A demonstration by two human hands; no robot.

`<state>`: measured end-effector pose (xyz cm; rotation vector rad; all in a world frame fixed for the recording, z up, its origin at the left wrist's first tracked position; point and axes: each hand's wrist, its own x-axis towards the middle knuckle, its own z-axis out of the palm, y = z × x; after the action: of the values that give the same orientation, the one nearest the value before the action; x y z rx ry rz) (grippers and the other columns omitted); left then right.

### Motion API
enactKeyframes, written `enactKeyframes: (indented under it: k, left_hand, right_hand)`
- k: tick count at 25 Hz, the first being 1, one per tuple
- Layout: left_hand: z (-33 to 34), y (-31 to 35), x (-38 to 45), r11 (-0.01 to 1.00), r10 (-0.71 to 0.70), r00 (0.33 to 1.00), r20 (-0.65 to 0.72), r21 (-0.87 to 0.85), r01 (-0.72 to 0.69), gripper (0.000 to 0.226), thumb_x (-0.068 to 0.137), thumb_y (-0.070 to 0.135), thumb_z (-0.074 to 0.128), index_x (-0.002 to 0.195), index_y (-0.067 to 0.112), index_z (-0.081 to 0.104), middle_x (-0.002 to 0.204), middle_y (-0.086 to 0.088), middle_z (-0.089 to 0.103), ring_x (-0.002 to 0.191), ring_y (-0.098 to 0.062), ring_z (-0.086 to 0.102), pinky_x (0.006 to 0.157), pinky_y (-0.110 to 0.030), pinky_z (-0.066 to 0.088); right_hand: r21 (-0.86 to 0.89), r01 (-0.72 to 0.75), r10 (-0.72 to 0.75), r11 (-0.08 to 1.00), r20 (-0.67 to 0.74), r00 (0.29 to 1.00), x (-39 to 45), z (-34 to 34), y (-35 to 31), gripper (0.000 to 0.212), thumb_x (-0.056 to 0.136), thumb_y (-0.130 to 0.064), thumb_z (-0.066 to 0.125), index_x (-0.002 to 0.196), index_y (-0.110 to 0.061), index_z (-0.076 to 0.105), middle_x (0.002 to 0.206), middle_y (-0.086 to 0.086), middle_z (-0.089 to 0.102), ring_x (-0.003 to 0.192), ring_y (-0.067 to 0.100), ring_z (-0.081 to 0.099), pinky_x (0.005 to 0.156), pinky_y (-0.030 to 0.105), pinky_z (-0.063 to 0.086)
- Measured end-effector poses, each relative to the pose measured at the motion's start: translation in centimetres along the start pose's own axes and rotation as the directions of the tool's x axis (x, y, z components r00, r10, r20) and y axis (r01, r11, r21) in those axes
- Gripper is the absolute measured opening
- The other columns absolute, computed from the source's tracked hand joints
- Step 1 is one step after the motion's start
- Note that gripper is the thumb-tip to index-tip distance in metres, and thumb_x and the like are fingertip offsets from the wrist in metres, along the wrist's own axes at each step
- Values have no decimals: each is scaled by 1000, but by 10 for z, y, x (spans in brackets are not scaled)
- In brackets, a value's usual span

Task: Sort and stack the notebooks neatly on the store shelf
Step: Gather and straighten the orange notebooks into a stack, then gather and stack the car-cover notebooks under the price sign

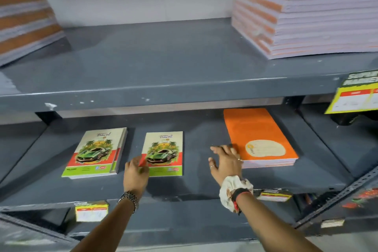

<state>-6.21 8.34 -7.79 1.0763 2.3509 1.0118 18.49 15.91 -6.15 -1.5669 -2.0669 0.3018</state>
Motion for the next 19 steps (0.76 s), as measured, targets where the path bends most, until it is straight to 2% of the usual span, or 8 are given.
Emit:
enactKeyframes:
  k: [2, 4, 7, 9, 13, 15, 17, 19]
  left_hand:
    - [-16, -13, 4, 1000, 10, 996, 91, 13, -11, 34, 85, 6, 51, 117, 13, 56, 114, -16, 64, 95, -34, 63, 86, -39, 50]
    - [-26, -19, 8, 999, 38, 980, 195, 28, -45, 37, 87, 5, 47, 121, 16, 54, 102, -9, 67, 87, -27, 63, 77, -32, 50]
    - [-32, -18, 11, 998, 57, 946, 319, -6, -58, 44, 88, 8, 47, 130, 19, 47, 96, -1, 63, 80, -19, 59, 66, -23, 45]
    - [-37, -25, 18, 993, 29, 932, 361, -119, 15, 41, 88, 9, 49, 128, 18, 49, 114, -2, 64, 100, -19, 59, 80, -21, 45]
    - [-55, -22, 20, 871, -4, 907, 421, -444, 210, 21, 90, 7, 50, 106, 17, 58, 111, 7, 59, 108, -11, 49, 92, -23, 35]
    - [-65, -23, 21, 815, 37, 916, 400, -542, 204, 32, 90, 3, 48, 121, 10, 52, 113, 9, 52, 110, -9, 46, 90, -17, 38]
    - [-80, -26, 28, 780, 76, 933, 352, -604, 164, 37, 90, 3, 48, 126, 9, 47, 118, 7, 52, 114, -10, 49, 82, -5, 44]
    - [-102, -33, 42, 773, 112, 950, 293, -626, 102, 38, 90, 7, 49, 128, 11, 46, 122, 7, 52, 117, -10, 48, 84, -5, 43]
  right_hand:
    - [-52, -96, 106, 994, 250, 962, -7, 28, -33, 39, 84, -33, 54, 119, -18, 58, 118, 6, 60, 112, 31, 49, 98, 43, 42]
    - [-124, -140, 176, 982, 370, 912, -13, 55, -66, 41, 88, -39, 47, 120, -15, 55, 125, 8, 53, 118, 30, 44, 100, 41, 39]
    - [-109, -240, 262, 964, 286, 922, -22, 79, -98, 35, 88, -39, 49, 111, -14, 58, 119, 11, 52, 112, 31, 49, 94, 39, 44]
    - [-26, -356, 352, 934, 230, 907, -21, 88, -107, 32, 86, -33, 55, 110, -13, 60, 116, 14, 54, 110, 34, 51, 93, 39, 45]
    - [397, -609, 500, 686, 351, 792, -8, 89, -108, 26, 75, -12, 73, 99, -3, 71, 90, 12, 68, 87, 26, 63, 86, 34, 52]
    - [557, -641, 497, 528, 410, 765, -7, 85, -120, 26, 76, 1, 71, 101, 5, 68, 89, 9, 66, 84, 20, 60, 83, 28, 48]
    - [624, -615, 483, 483, 396, 781, -9, 82, -134, 26, 77, 6, 68, 103, 8, 65, 93, 10, 64, 86, 20, 59, 71, 17, 51]
    - [676, -560, 443, 479, 364, 819, -6, 85, -158, 27, 76, 4, 70, 103, 7, 64, 94, 12, 66, 84, 22, 61, 52, 2, 49]
